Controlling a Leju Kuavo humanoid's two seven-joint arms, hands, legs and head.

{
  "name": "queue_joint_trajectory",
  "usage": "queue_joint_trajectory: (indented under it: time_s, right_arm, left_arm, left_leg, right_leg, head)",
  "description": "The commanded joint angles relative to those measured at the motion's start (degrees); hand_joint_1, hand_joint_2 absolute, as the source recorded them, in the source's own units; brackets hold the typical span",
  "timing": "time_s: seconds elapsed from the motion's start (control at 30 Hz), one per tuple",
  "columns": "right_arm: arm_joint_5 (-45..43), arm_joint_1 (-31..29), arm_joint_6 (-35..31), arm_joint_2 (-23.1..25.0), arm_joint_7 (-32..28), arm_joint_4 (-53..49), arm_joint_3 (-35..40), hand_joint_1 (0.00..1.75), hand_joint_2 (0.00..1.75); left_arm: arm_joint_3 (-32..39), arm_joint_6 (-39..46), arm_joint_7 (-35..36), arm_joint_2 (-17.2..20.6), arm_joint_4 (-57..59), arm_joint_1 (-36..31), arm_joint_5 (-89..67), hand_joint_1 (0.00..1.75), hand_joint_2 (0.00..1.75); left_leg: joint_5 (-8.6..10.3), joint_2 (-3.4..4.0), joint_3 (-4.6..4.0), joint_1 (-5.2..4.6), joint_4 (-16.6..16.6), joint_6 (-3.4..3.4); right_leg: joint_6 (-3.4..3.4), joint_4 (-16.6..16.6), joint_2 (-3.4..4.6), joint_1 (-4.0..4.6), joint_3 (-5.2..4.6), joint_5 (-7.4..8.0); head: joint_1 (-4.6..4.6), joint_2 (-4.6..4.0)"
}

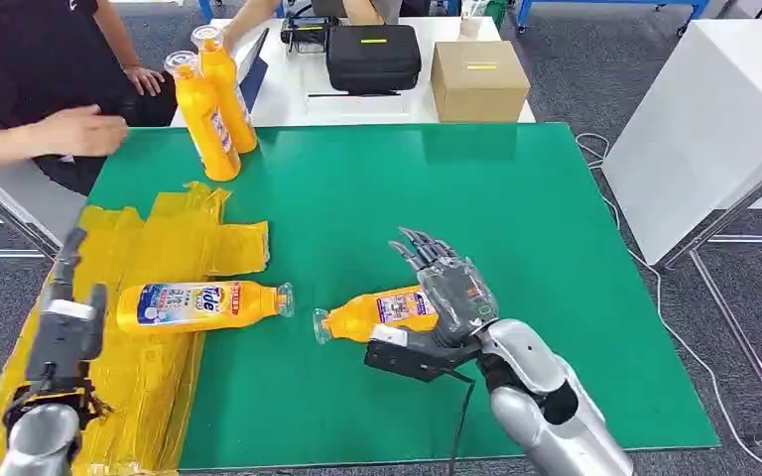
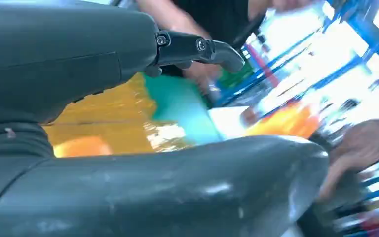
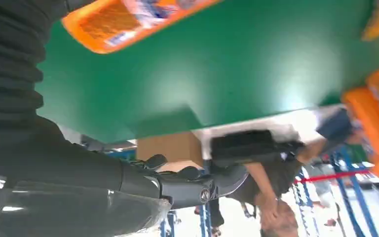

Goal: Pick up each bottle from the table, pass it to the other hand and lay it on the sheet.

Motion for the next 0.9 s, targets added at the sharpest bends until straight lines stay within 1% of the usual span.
queue_joint_trajectory:
  time_s: [0.03,0.1,0.13,0.2,0.27,0.57,0.67,0.7,0.73,0.8,0.83,0.9]
  right_arm:
    - [-3.6,-0.4,5.5,-8.7,-1.5,8.4,-4.4,0.00,1.75]
    - [-4.1,-0.5,6.3,-9.8,-1.6,8.8,-5.4,0.00,1.75]
    - [-4.6,-0.5,7.4,-10.2,-1.5,9.1,-5.8,0.00,1.75]
    - [-6.1,-2.0,9.7,-11.6,-1.7,11.2,-5.3,0.00,1.75]
    - [-6.6,-3.2,10.0,-11.8,-2.0,13.2,-5.1,0.00,1.75]
    - [-6.5,-3.2,10.0,-11.6,-1.9,13.2,-5.0,0.00,1.75]
    - [-7.1,-5.2,11.1,-13.4,-1.2,17.7,-2.1,0.00,1.75]
    - [-7.2,-5.6,10.8,-13.0,-1.3,19.5,-1.8,0.00,1.75]
    - [-6.7,-6.5,10.7,-12.4,-1.6,22.0,-0.5,0.00,1.75]
    - [-5.8,-8.7,9.6,-10.4,-2.0,26.4,1.7,0.00,1.75]
    - [-5.6,-10.0,9.4,-9.3,-2.0,28.3,2.5,0.00,1.75]
    - [-4.6,-14.5,9.1,-5.8,-2.1,34.4,5.4,0.00,1.75]
  left_arm:
    - [3.9,-0.9,-1.7,2.0,-10.9,1.9,6.1,0.00,0.00]
    - [3.7,-0.6,-2.1,2.0,-11.3,2.5,6.9,0.00,0.00]
    - [3.2,-0.5,-2.4,2.2,-10.9,2.6,7.1,0.00,0.00]
    - [2.5,-0.1,-2.9,1.9,-10.1,2.1,7.3,0.00,0.00]
    - [1.8,0.0,-2.6,1.7,-9.3,1.2,7.1,0.00,0.00]
    - [1.8,0.0,-2.6,1.8,-9.3,1.1,7.1,0.00,0.00]
    - [0.4,0.4,-2.7,1.6,-7.6,-1.3,6.9,0.00,0.00]
    - [0.1,0.4,-2.7,1.4,-7.1,-2.1,6.9,0.00,0.00]
    - [-0.3,0.8,-2.7,1.3,-6.5,-2.9,7.0,0.00,0.00]
    - [-0.7,2.4,-2.9,1.8,-6.8,-2.9,7.3,0.00,0.00]
    - [-0.4,2.9,-3.0,1.6,-7.1,-2.6,7.5,0.00,0.00]
    - [0.2,3.5,-3.0,1.0,-7.7,-2.4,7.4,0.00,0.00]
  left_leg:
    - [-0.10,-0.06,0.12,0.09,0.0,-0.17]
    - [-0.05,0.01,0.07,0.05,0.0,-0.11]
    - [-0.12,0.03,0.17,0.07,0.0,-0.19]
    - [-0.12,0.03,0.17,0.05,0.0,-0.19]
    - [-0.06,-0.01,0.10,0.05,0.0,-0.14]
    - [-0.08,0.04,0.11,0.04,0.0,-0.17]
    - [-0.06,0.01,0.08,0.04,0.0,-0.14]
    - [-0.03,0.00,0.05,0.05,0.0,-0.11]
    - [-0.09,-0.01,0.16,0.11,0.1,-0.22]
    - [-0.01,0.00,0.10,0.08,0.0,-0.12]
    - [-0.05,0.03,0.19,0.10,0.0,-0.20]
    - [-0.08,0.28,0.23,0.11,0.0,-0.23]
  right_leg:
    - [-0.04,0.0,-0.13,0.09,0.19,-0.08]
    - [-0.03,-0.1,-0.04,0.05,0.11,-0.02]
    - [-0.05,0.0,-0.04,0.07,0.21,-0.08]
    - [-0.05,0.0,-0.05,0.04,0.21,-0.08]
    - [-0.04,-0.1,-0.06,0.05,0.15,-0.03]
    - [-0.05,0.0,-0.04,0.04,0.13,-0.05]
    - [-0.03,0.0,-0.06,0.05,0.11,-0.03]
    - [-0.02,0.0,-0.06,0.06,0.08,0.00]
    - [-0.05,0.0,-0.11,0.11,0.22,-0.05]
    - [-0.03,-0.1,-0.05,0.08,0.12,0.03]
    - [-0.05,-0.1,-0.04,0.10,0.22,0.01]
    - [-0.07,-0.1,0.20,0.11,0.20,0.05]
  head:
    - [0.02,0.00]
    - [0.02,0.00]
    - [0.00,0.00]
    - [0.02,0.00]
    - [0.00,0.00]
    - [-0.02,0.00]
    - [0.00,0.00]
    - [0.00,0.00]
    - [-0.02,0.00]
    - [0.02,0.00]
    - [0.02,0.00]
    - [0.00,0.00]
